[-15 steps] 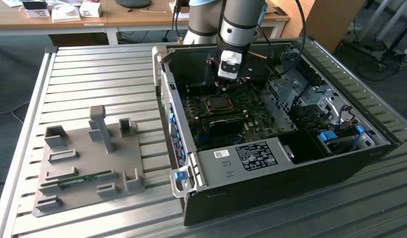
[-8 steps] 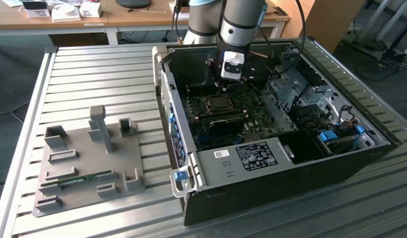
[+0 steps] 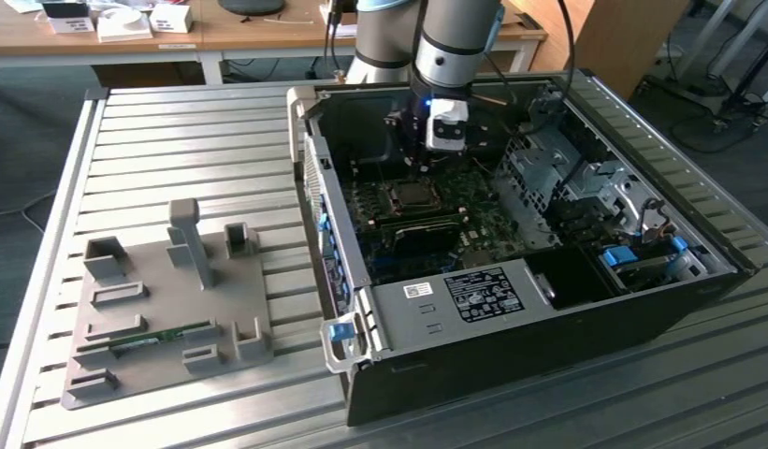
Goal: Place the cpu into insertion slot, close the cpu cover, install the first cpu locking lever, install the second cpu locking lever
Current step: 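Close the cpu cover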
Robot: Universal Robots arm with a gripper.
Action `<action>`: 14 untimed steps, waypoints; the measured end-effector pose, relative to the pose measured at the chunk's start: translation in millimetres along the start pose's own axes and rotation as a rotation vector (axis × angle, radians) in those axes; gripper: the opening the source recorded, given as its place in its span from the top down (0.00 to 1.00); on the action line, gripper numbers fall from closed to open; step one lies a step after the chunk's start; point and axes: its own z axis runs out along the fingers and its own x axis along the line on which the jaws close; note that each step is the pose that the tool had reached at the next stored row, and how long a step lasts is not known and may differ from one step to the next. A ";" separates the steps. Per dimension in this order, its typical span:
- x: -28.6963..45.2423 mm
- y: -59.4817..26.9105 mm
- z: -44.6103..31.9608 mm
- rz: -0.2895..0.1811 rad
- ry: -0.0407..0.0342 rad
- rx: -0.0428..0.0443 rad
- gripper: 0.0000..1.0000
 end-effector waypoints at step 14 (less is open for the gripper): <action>-0.1 0.0 0.0 -0.052 -0.0001 0.0008 0.89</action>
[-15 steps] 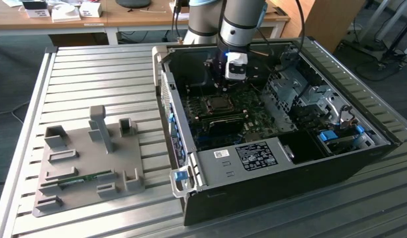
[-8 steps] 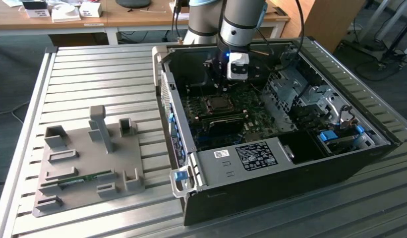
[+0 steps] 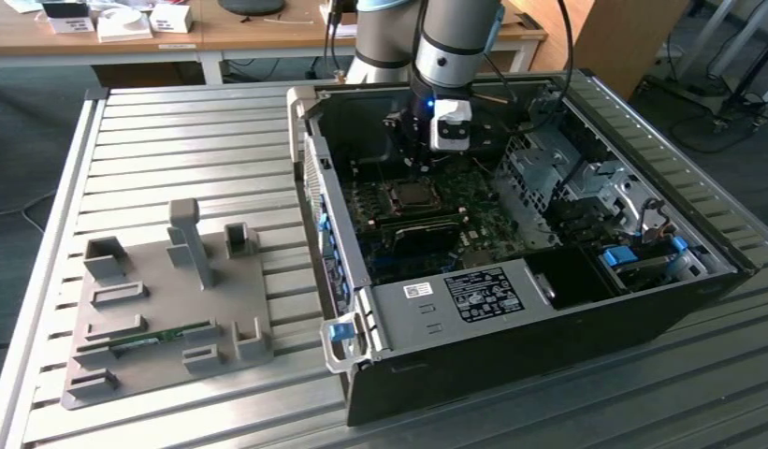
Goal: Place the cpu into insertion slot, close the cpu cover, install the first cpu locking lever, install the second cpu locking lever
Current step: 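Close the cpu cover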
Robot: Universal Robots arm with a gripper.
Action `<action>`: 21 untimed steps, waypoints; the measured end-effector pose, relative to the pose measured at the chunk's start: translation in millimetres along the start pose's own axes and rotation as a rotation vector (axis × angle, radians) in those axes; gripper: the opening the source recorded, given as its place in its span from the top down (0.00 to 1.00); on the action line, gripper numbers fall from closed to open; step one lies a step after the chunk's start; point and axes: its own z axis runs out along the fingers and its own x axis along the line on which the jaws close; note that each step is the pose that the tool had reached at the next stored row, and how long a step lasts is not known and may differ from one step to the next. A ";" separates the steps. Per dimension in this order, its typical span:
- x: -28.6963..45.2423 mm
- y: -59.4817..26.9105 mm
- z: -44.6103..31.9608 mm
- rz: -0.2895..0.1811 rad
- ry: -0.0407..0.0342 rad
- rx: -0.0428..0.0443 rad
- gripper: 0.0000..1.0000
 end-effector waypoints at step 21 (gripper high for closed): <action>0.1 0.0 0.1 -0.068 0.0013 0.0029 0.89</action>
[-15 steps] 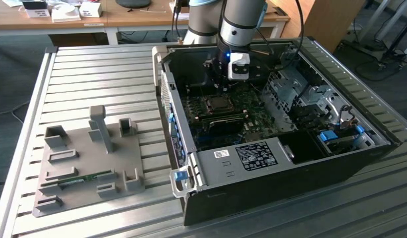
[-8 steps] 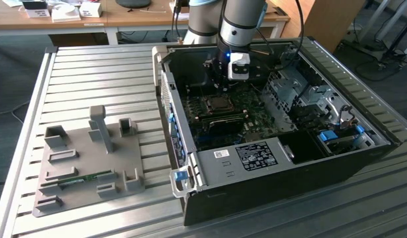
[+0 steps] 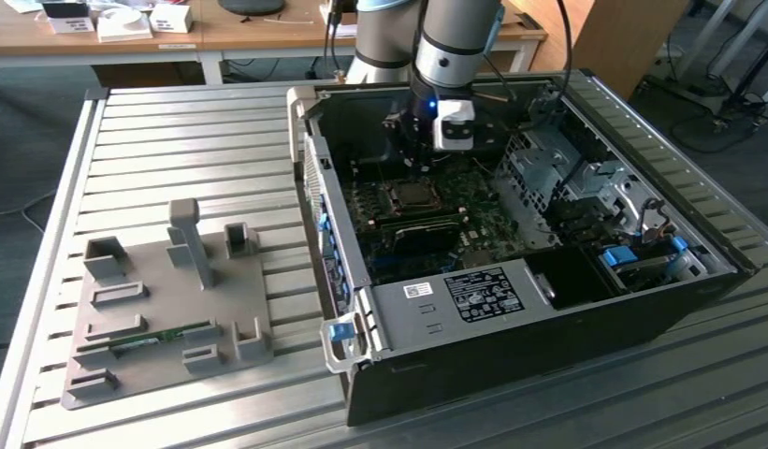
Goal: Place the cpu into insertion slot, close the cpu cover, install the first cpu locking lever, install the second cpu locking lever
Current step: 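Close the cpu cover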
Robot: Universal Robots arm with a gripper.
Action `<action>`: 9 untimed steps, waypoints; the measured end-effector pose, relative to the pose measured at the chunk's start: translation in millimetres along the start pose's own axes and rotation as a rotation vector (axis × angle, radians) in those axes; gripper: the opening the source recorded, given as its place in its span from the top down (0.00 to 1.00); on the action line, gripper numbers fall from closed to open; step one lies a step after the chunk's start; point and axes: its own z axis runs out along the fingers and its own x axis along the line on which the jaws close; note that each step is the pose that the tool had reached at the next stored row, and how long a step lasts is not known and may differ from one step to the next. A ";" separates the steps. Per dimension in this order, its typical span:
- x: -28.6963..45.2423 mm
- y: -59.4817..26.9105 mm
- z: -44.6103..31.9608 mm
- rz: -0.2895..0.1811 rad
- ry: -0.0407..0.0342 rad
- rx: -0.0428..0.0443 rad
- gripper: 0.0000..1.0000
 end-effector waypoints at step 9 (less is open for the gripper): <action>0.0 0.0 0.1 -0.029 0.0006 0.0011 0.89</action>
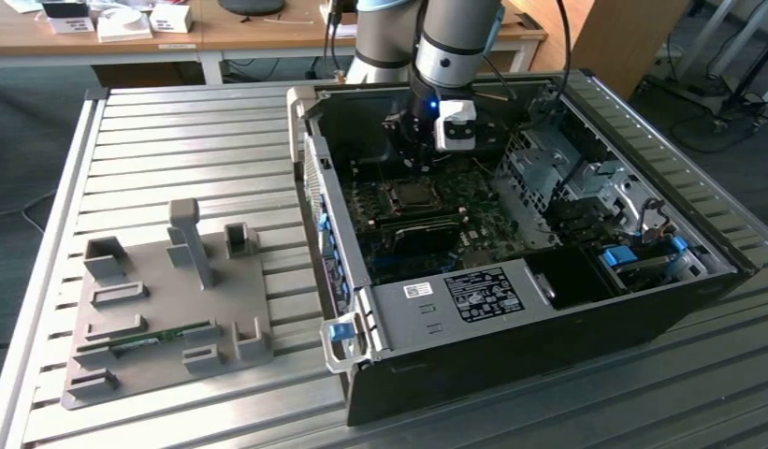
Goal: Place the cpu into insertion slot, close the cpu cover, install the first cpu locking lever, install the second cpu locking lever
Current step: 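Close the cpu cover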
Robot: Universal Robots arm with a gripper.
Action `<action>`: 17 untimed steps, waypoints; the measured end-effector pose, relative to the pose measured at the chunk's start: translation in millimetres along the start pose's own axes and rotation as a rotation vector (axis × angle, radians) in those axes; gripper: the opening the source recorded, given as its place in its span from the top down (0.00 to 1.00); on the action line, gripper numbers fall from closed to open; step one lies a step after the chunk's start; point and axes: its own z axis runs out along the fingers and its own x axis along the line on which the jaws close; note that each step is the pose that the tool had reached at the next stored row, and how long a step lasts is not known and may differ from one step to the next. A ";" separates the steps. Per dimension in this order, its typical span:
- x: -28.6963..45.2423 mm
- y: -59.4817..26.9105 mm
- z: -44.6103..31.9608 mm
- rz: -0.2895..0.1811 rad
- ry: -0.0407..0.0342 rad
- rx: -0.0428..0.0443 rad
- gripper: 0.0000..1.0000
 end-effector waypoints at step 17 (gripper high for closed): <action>-0.1 0.0 1.1 -0.239 0.0046 0.0071 0.89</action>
